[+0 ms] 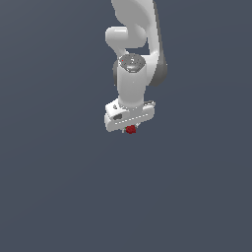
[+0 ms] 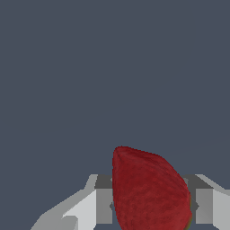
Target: Pick up the object and move it to a goal position.
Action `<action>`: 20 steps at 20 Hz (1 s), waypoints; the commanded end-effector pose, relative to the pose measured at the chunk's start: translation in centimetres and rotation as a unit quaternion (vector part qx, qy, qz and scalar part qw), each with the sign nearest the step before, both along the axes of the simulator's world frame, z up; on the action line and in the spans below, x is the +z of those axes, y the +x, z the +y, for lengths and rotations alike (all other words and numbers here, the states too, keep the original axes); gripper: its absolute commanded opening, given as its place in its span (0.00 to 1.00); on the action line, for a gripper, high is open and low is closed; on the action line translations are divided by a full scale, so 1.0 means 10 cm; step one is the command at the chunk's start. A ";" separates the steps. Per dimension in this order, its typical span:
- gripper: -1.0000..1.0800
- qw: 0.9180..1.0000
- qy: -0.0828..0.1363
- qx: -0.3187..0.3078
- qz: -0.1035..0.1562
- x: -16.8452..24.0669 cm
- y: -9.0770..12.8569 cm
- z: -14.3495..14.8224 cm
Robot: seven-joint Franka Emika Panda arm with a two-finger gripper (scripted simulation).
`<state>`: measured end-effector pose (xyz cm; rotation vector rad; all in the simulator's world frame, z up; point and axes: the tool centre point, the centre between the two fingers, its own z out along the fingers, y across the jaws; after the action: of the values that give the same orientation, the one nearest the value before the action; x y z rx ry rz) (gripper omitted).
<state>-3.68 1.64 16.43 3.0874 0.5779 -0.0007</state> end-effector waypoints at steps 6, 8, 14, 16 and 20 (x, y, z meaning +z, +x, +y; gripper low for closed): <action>0.00 1.000 0.001 0.000 0.000 0.46 -0.28 -0.21; 0.00 1.000 0.001 0.000 0.000 0.55 -0.33 -0.25; 0.00 1.000 0.001 0.000 0.000 0.73 -0.42 -0.33; 0.00 1.000 0.001 0.000 0.000 0.76 -0.43 -0.35; 0.00 1.000 0.001 0.000 0.000 0.77 -0.43 -0.35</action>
<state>-7.99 -1.86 24.07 3.0885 0.5780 0.0009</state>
